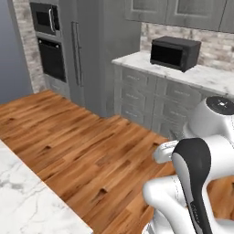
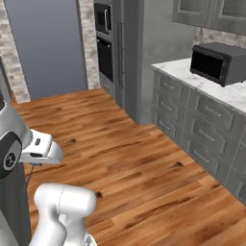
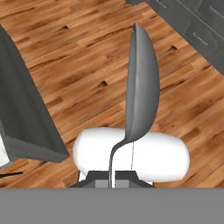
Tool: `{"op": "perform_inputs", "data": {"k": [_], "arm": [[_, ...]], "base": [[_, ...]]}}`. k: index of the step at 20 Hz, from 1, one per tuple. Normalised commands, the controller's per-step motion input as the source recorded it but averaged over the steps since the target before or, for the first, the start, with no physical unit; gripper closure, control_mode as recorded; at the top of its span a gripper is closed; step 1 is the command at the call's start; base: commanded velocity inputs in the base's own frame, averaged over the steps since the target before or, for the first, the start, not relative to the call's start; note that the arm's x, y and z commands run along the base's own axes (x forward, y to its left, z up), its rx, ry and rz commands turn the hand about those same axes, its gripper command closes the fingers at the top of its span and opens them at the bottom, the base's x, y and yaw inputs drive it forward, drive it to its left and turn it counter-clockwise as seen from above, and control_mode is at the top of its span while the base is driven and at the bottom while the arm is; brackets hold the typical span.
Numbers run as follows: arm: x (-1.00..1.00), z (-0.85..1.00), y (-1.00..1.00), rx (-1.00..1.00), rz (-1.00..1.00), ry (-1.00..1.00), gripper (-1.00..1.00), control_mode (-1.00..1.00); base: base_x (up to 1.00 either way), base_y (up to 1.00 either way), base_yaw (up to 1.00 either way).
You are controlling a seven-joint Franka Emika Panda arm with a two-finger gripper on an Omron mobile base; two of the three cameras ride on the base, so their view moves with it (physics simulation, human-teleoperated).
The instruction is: Take the fork and place it on the left side of the plate. Then take the spoon and place it on the right side of the plate. Make sure they're directly next to the plate.
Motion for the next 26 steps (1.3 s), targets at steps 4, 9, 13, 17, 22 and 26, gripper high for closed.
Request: {"op": "perform_inputs", "data": {"k": [4,9,13,17,22,26], "arm": [[0.00,0.00,0.00,0.00,0.00,0.00,1.00,1.00],[0.00,0.00,0.00,0.00,0.00,0.00,1.00,1.00],[0.00,0.00,0.00,0.00,0.00,0.00,1.00,1.00],[0.00,0.00,0.00,0.00,0.00,0.00,1.00,1.00],[0.00,0.00,0.00,0.00,0.00,0.00,1.00,1.00],[0.00,0.00,0.00,0.00,0.00,0.00,1.00,1.00]], "base": [[-0.79,0.00,0.44],[-0.82,0.00,0.42],[-0.87,0.10,0.40],[-0.96,0.56,0.31],[-0.83,0.94,0.23],[-0.61,1.00,0.17]]}}
